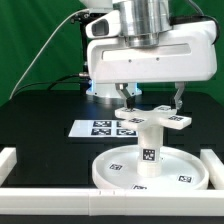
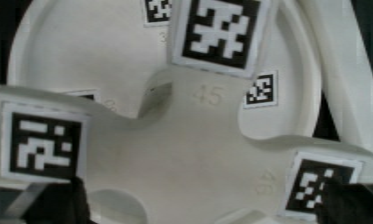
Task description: Assemble round table
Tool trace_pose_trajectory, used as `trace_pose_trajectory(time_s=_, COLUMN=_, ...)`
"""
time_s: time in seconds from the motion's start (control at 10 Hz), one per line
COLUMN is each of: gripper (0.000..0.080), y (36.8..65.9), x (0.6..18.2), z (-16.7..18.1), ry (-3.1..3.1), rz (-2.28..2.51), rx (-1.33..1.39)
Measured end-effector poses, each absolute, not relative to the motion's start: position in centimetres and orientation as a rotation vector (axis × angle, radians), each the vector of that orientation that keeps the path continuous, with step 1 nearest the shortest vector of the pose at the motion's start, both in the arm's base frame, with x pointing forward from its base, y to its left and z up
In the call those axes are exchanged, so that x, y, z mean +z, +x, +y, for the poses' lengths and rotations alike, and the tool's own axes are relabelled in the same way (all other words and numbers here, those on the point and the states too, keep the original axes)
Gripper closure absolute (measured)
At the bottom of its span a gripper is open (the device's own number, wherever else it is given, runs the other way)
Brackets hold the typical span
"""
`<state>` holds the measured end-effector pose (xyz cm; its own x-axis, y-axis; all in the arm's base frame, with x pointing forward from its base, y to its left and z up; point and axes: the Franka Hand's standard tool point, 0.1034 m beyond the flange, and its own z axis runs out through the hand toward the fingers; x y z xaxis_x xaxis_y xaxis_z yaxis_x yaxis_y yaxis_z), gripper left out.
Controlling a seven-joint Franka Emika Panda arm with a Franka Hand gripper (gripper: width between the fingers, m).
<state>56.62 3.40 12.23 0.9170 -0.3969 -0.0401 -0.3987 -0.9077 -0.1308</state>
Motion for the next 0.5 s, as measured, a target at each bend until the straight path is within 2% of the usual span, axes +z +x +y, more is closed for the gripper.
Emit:
trace_pose_trajectory(time_s=0.2, gripper=0.0151, y=56.55, x=12.14, z=3.3, ry=-2.98, rz=0.395, rx=0.006)
trace_pose_trajectory(time_s=0.5, gripper=0.0151, y=56.32, x=12.03, z=3.12, ry=-3.116, rz=-0.226, rx=0.015)
